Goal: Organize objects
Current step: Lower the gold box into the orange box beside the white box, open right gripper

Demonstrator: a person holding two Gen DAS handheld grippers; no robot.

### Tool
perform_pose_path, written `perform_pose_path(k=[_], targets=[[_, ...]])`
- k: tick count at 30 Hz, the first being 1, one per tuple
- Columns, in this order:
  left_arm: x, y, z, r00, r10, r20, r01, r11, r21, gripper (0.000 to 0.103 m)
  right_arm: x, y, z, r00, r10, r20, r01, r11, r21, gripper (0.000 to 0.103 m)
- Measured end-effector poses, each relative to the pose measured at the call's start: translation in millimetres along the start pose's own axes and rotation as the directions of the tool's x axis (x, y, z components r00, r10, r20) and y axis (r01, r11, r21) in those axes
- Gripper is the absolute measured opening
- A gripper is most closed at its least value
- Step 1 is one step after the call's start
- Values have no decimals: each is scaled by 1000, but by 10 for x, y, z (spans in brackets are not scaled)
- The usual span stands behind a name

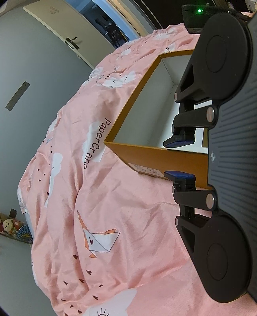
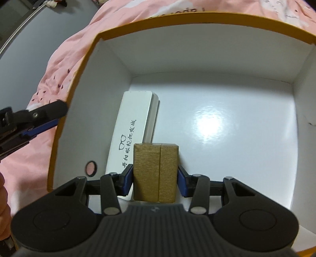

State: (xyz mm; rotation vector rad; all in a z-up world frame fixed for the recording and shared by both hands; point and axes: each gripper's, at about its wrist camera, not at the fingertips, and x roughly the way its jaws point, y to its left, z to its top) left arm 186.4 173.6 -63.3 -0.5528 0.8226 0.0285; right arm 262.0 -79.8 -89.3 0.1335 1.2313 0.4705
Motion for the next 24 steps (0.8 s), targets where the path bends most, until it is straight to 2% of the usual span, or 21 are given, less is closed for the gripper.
perform_pose_path(k=[5,7,9,10,11,14,18,20,22,24], targets=[[30,-50,-23,1000,-2,-8,2,1000,17,28,-27,-13,40,1000,4,-10,-4,999,-45,47],[63,-78,-44,1000,6,-15,-5,1000,28,28,-102,54,82,1000,-22,21,25,991,-135,47],[107,-85,-60,1000,7,-26,-6,1000,31,28,-192,211,135,993,-72,90,96,949,-299,47],[120,-86,-66,1000,8,-30,-7,999,33,28,-227,288,150,988,-91,126,133,914,-382,47],[131,-87,-69,999,9,-33,-8,999,35,28,-248,385,150,980,-109,167,178,862,-476,47],[139,-76,-69,999,22,-30,-21,999,38,22,-232,567,147,953,-122,276,284,678,-678,47],[152,-33,-65,999,23,-36,-22,1000,19,21,-19,720,163,909,-111,402,412,399,-819,47],[167,-9,-59,999,13,-45,-13,1000,5,21,102,749,185,895,-116,430,445,293,-846,47],[178,4,-53,999,7,-49,-7,1000,0,21,192,751,229,902,-119,414,431,245,-868,47],[190,5,-50,999,7,-50,-7,1000,1,21,303,772,312,913,-114,391,407,229,-884,47]])
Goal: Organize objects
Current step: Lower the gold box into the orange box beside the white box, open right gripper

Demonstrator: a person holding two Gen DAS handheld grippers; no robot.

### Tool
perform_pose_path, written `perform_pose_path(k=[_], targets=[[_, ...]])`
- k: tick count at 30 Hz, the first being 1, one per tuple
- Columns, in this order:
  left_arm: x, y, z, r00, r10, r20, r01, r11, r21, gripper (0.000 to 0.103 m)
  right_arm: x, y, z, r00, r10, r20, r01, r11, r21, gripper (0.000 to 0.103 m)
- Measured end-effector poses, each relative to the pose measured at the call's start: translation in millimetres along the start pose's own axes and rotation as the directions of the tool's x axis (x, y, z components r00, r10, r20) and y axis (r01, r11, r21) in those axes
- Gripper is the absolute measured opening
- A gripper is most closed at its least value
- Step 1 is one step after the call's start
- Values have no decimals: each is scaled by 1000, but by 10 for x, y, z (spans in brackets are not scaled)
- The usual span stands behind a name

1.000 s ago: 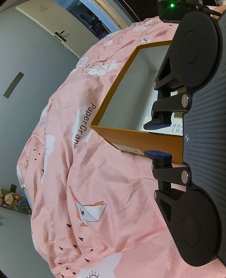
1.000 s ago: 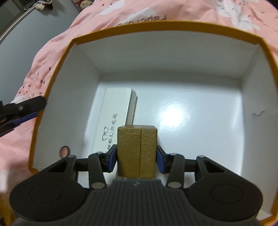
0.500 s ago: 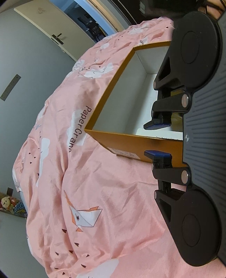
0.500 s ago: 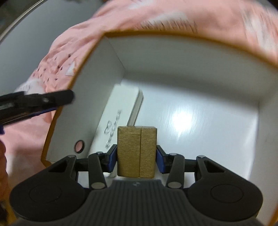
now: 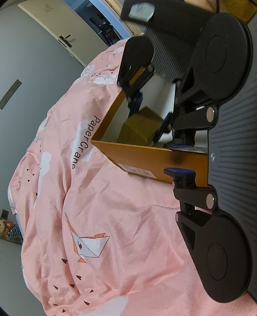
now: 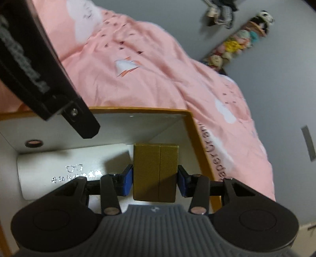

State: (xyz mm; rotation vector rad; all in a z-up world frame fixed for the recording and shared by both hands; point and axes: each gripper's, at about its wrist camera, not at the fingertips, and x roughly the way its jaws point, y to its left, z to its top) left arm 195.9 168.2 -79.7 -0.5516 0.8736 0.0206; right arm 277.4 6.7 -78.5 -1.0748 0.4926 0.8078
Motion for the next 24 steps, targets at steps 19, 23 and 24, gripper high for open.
perform_pose_path(k=[19,23,24], targets=[[1,-20,-7,1000,3,-4,-3,1000,5,21,169,-173,-159,998,20,-57,-15,995,96,22],[-3,-24,1,1000,3,-4,-3,1000,4,21,116,-21,-184,998,25,-50,-21,996,92,12],[-5,-26,3,1000,4,-4,-4,1000,3,21,134,-23,-162,999,31,-40,-27,995,97,11]])
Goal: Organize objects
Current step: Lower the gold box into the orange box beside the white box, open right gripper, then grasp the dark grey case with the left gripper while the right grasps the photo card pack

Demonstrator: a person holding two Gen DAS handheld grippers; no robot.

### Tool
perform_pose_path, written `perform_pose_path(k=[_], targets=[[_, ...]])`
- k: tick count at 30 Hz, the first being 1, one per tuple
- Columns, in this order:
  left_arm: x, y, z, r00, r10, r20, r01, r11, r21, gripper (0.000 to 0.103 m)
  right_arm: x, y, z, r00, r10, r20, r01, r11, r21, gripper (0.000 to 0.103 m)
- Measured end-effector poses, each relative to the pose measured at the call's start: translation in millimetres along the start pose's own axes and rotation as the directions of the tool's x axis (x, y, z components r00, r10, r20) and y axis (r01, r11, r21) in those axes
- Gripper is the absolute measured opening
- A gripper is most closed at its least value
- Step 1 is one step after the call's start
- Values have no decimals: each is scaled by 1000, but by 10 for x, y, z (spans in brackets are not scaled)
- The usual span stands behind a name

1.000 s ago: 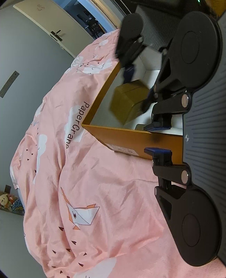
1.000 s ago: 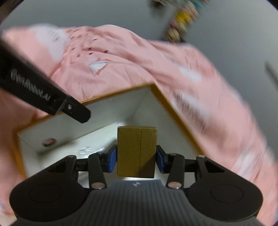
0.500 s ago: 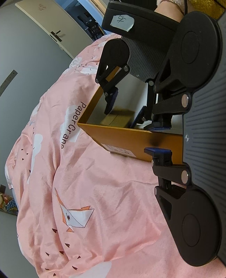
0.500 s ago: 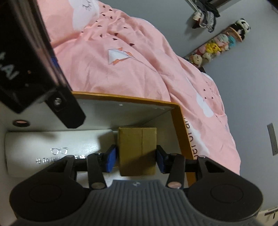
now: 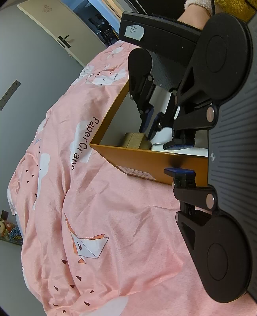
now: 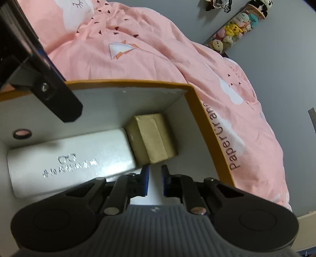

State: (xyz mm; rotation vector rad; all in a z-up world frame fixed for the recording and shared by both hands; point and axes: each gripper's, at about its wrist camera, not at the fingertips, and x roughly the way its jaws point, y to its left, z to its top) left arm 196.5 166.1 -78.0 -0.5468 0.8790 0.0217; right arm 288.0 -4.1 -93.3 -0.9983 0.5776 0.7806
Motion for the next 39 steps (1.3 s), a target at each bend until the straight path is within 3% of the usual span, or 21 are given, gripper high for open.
perform_pose_path(k=[5,10,11,13,16,19,22,24,27,29,32,36,39], targets=[[-43,-19,-2,1000,1,4,-1,1000,-3,21,-8,37,31,1000,-10,-9,10,1000,6,11],[-334,-155,-22,997,6,83,-10,999,42,21,-413,-32,-8,999,-31,13,30,993,114,13],[-412,-193,-38,995,0,100,-6,999,51,21,-548,-45,-29,999,-38,26,33,988,149,15],[-584,-287,-92,992,-26,127,16,997,81,21,-830,-86,-73,998,-44,44,32,970,240,33],[-816,-455,-233,986,-56,156,33,989,143,28,-1318,-113,-230,993,-60,99,16,919,393,40],[-958,-635,-424,987,-85,134,56,977,204,32,-1716,-78,-448,989,-73,126,-7,841,541,41],[-978,-745,-630,991,-109,72,89,965,246,32,-2051,27,-748,988,-77,134,-32,747,664,41],[-883,-745,-741,994,-112,0,109,968,226,32,-2169,121,-923,989,-73,126,-42,689,723,41],[-689,-687,-861,991,-93,-97,110,978,179,33,-2186,321,-1113,993,-32,118,-70,640,765,41],[-540,-633,-923,986,-79,-149,102,983,150,41,-2132,471,-1198,995,-1,102,-78,632,771,41],[-281,-545,-1009,977,-50,-205,72,992,104,56,-1982,646,-1264,1000,22,13,-24,662,749,38],[54,-447,-1168,967,25,-255,-4,997,79,58,-1761,770,-1354,995,64,-70,6,693,721,37],[199,-423,-1253,963,20,-268,-2,998,68,60,-1673,822,-1418,992,93,-90,-3,710,704,37]])
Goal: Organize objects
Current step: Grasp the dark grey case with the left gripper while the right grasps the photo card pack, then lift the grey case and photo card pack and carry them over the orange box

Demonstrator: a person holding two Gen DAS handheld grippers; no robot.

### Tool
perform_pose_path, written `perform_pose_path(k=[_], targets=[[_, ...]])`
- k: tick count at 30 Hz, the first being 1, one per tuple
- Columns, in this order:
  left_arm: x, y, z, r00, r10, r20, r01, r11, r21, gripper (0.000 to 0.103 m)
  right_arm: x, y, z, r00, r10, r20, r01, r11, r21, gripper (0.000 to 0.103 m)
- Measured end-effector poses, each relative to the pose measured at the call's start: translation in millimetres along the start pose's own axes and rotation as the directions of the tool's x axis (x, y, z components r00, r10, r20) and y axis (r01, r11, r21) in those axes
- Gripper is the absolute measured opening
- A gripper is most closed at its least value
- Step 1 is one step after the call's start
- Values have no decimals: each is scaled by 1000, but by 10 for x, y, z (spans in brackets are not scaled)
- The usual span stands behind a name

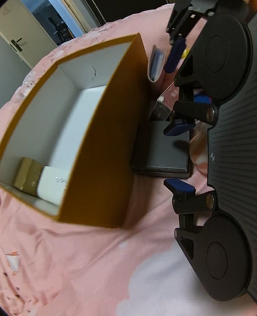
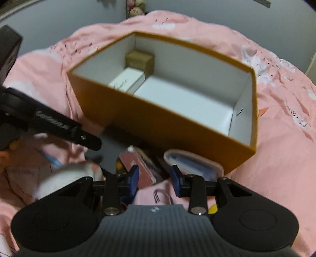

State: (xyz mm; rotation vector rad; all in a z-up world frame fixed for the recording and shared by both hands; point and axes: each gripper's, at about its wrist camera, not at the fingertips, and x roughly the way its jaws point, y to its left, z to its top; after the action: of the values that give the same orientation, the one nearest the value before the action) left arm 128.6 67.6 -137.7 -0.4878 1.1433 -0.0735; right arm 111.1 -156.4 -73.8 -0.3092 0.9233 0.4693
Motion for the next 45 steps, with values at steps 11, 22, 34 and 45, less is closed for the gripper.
perform_pose_path(k=[11,22,34,45], targets=[[414,198,7,994,-109,-18,107,990,-88,87,194,-4,-20,998,40,-40,-42,998,-42,46],[429,277,-13,989,-150,-8,148,981,-125,73,249,89,12,999,-8,-43,4,995,-95,37],[-240,142,-122,994,-63,90,65,998,-15,42,-187,81,208,998,14,59,-11,998,-54,26],[-500,15,-2,988,70,137,-84,992,96,41,-336,48,534,971,229,71,-235,968,86,25]])
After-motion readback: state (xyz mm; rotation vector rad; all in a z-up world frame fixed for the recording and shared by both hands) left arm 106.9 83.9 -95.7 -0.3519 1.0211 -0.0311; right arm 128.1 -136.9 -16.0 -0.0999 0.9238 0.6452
